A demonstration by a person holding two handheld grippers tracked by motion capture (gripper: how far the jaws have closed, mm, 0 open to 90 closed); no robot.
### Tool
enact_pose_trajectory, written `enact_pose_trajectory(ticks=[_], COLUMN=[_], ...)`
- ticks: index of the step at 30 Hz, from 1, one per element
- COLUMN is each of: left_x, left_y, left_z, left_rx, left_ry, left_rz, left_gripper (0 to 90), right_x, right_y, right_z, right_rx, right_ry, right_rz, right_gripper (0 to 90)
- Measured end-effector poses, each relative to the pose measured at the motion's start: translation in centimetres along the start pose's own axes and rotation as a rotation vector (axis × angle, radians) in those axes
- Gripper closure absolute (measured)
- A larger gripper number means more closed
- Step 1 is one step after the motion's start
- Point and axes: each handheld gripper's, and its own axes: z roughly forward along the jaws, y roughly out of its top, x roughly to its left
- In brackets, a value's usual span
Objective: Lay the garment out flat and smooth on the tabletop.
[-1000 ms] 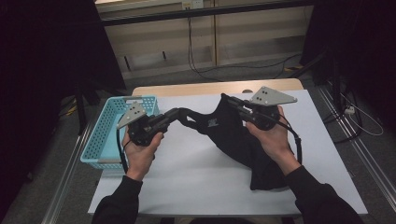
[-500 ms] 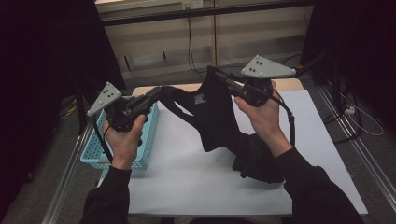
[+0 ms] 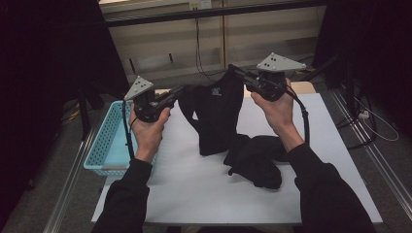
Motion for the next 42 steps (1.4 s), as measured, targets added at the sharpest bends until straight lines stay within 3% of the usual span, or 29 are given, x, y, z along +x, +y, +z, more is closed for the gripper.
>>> enact_pose_trajectory(ticks=[12,15,16,21,23,24,25,26,27,28,33,36,37,42], left_x=[2.1,2.7,3.3,3.9,4.1,4.3,4.3,4.3,4.3,4.1,3.6,3.0,3.0,1.5], left_y=[-3.5,-4.1,-4.7,-5.8,-6.3,-6.7,-6.7,-6.9,-6.9,-7.0,-7.3,-8.2,-8.2,-9.3], left_z=[4.9,5.8,6.4,7.7,8.3,8.8,8.8,8.9,8.9,8.8,7.6,6.5,6.5,5.0], left_rx=[0.117,0.133,0.152,0.186,0.194,0.206,0.206,0.218,0.218,0.245,0.246,0.264,0.264,0.279], left_ry=[0.044,0.056,0.055,0.074,0.074,0.096,0.096,0.105,0.105,0.117,0.111,0.104,0.104,0.072], left_rz=[-0.055,-0.068,-0.09,-0.098,-0.103,-0.109,-0.109,-0.106,-0.106,-0.072,-0.054,-0.044,-0.044,-0.003], left_gripper=[85.4,85.2,85.1,84.1,81.0,68.6,64.1,59.9,56.1,50.6,42.9,31.0,27.6,17.8], right_x=[-1.8,-2.4,-2.6,-3.7,-4.1,-4.3,-4.3,-4.5,-4.5,-4.6,-3.8,-1.4,-1.4,1.7], right_y=[-5.1,-6.3,-6.7,-8.5,-9.4,-10.2,-10.2,-10.6,-10.6,-10.8,-11.1,-11.3,-11.3,-11.6], right_z=[3.5,4.7,5.2,7.0,7.6,7.9,7.9,7.8,7.8,7.5,6.3,4.1,4.1,0.9], right_rx=[0.101,0.12,0.131,0.17,0.195,0.22,0.22,0.225,0.225,0.237,0.243,0.253,0.253,0.27], right_ry=[0.003,-0.006,-0.015,-0.033,-0.044,-0.068,-0.068,-0.088,-0.088,-0.102,-0.061,0.039,0.039,0.12], right_rz=[0.04,0.06,0.06,0.077,0.087,0.093,0.093,0.102,0.102,0.116,0.099,0.059,0.059,-0.005], right_gripper=[85.9,85.9,85.9,85.6,83.2,71.4,71.4,60.4,60.4,49.1,48.1,47.1,47.1,52.8])
